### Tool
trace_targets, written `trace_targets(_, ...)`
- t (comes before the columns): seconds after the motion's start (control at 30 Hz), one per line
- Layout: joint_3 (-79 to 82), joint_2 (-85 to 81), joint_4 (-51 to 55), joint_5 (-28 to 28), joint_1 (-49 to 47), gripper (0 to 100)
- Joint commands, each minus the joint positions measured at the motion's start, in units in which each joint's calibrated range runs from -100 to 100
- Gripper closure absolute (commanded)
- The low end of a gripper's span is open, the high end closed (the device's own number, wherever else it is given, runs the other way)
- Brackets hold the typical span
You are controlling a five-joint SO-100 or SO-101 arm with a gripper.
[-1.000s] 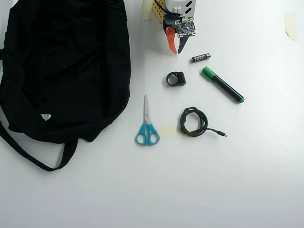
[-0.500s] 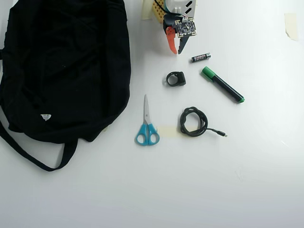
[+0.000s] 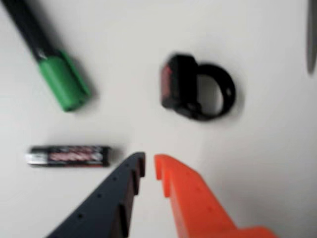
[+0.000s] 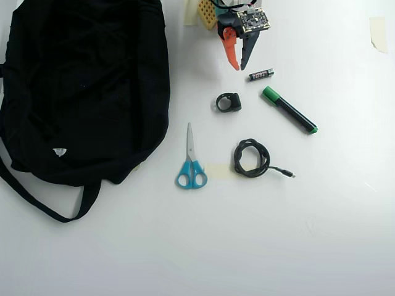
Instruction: Put the green marker into the black bag
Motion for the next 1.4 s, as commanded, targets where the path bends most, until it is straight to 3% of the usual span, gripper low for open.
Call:
trace_targets(0.0, -13.2, 10.4, -1.7, -0.1, -2.9, 98)
trace_targets(0.5, -42.6, 44.0, -1.1, -0.1, -16.8, 98)
trace_targets(0.77, -52.9, 56.0, -0.8, 0.3, -18.2, 98)
trace_targets(1.07, -64.2, 64.0, 13.8, 1.5, -18.4, 98)
trace_targets(1.37, -70.7, 72.6, 13.9, 1.1, -18.5, 98)
